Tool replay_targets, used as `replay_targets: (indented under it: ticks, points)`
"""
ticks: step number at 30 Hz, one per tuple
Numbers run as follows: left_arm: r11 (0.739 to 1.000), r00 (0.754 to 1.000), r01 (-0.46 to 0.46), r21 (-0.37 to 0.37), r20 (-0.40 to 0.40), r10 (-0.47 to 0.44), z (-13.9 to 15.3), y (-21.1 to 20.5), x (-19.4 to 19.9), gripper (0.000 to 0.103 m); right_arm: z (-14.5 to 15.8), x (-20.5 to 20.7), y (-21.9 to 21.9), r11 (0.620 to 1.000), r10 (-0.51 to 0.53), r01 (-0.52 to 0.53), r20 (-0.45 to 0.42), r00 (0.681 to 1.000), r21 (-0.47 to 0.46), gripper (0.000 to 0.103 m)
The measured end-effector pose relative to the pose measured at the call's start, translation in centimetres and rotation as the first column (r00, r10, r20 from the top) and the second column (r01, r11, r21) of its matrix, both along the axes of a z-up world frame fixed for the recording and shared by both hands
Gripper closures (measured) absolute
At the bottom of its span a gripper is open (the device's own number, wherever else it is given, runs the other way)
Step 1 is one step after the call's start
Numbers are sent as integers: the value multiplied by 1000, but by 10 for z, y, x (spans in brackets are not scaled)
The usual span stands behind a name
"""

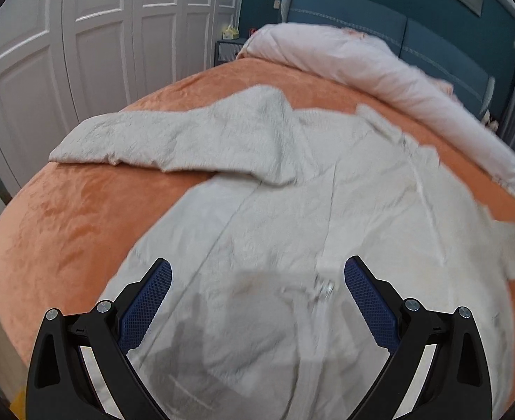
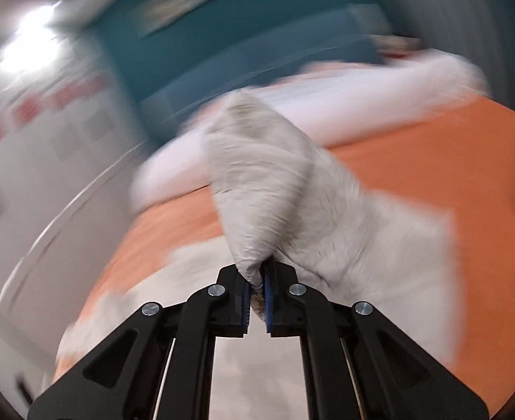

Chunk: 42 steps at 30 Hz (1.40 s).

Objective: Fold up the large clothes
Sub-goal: 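Grasp the jacket hem with the right tool while the left tool grasps the hem beside it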

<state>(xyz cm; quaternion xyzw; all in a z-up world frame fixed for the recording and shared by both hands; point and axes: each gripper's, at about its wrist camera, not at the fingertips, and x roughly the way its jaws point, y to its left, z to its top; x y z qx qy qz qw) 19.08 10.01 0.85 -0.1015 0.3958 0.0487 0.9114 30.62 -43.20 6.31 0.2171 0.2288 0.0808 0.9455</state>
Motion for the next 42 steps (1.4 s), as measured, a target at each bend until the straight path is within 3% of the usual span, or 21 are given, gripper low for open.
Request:
replay_targets:
  ticks: [3, 4, 5, 6, 8, 10, 12, 16, 19, 21, 23, 24, 26, 27, 28, 29, 32, 34, 38, 42]
  points:
    - [996, 999, 13, -90, 38, -10, 13, 7, 12, 6, -13, 30, 129, 955, 285, -286, -34, 958, -77, 97]
    - [993, 999, 18, -116, 48, -12, 17, 9, 16, 6, -25, 36, 164, 931, 341, -347, -70, 937, -111, 88]
    - [991, 999, 22, -135, 53, -15, 20, 10, 20, 6, -42, 40, 204, 901, 389, -405, -128, 912, -153, 72]
    - [986, 998, 29, -162, 57, -20, 24, 11, 25, 6, -55, 41, 228, 880, 411, -438, -169, 896, -183, 65]
    - [973, 997, 47, -228, 65, -33, 29, 14, 36, 6, -71, 29, 259, 853, 444, -476, -183, 877, -211, 64]
    - [953, 996, 71, -295, 66, -54, 28, 15, 52, 6, -70, 10, 249, 864, 438, -463, -157, 885, -198, 60]
    - [935, 996, 82, -346, 51, -69, 21, 11, 68, 6, -71, -11, 228, 900, 384, -403, -138, 913, -165, 58]
    - [896, 993, 93, -435, -22, -114, -7, -7, 106, 6, -87, -41, 139, 971, 162, -193, -205, 965, -139, 58]
    - [873, 984, 97, -478, -84, -155, -27, -28, 124, 7, -105, -51, 80, 989, 4, -42, -255, 967, -142, 57]
    - [856, 972, 97, -508, -135, -190, -43, -44, 135, 16, -112, -56, 39, 989, -105, 71, -275, 956, -130, 56]
    - [845, 964, 105, -524, -157, -217, -53, -56, 143, 48, -118, -57, 14, 985, -157, 131, -285, 946, -108, 56]
    - [852, 963, 108, -513, -160, -218, -54, -60, 145, 56, -122, -59, 5, 984, -170, 148, -288, 942, -97, 56]
    - [868, 966, 147, -475, -118, -228, -48, -64, 149, 100, -126, -55, -2, 983, -178, 160, -284, 942, -85, 68]
    - [873, 966, 181, -454, -86, -245, -40, -64, 153, 101, -127, -51, -2, 985, -170, 152, -284, 944, -85, 74]
    - [879, 969, 191, -436, -62, -241, -33, -63, 155, 101, -127, -44, 2, 986, -161, 142, -285, 945, -88, 90]
    - [891, 972, 205, -404, -21, -234, -21, -61, 157, 102, -127, -39, 3, 988, -146, 125, -283, 948, -93, 97]
    - [923, 972, 233, -305, 54, -227, 4, -57, 166, 101, -126, -24, 16, 989, -117, 88, -262, 958, -120, 97]
    - [939, 971, 237, -247, 56, -231, 5, -60, 175, 101, -130, -13, 19, 988, -114, 80, -267, 957, -135, 97]
    - [965, 972, 226, -136, -40, -233, -36, -68, 189, 101, -155, 11, 19, 988, -127, 87, -341, 931, -131, 99]
    - [969, 972, 201, -146, -96, -216, -74, -66, 188, 98, -176, 20, 20, 988, -130, 85, -381, 916, -133, 103]
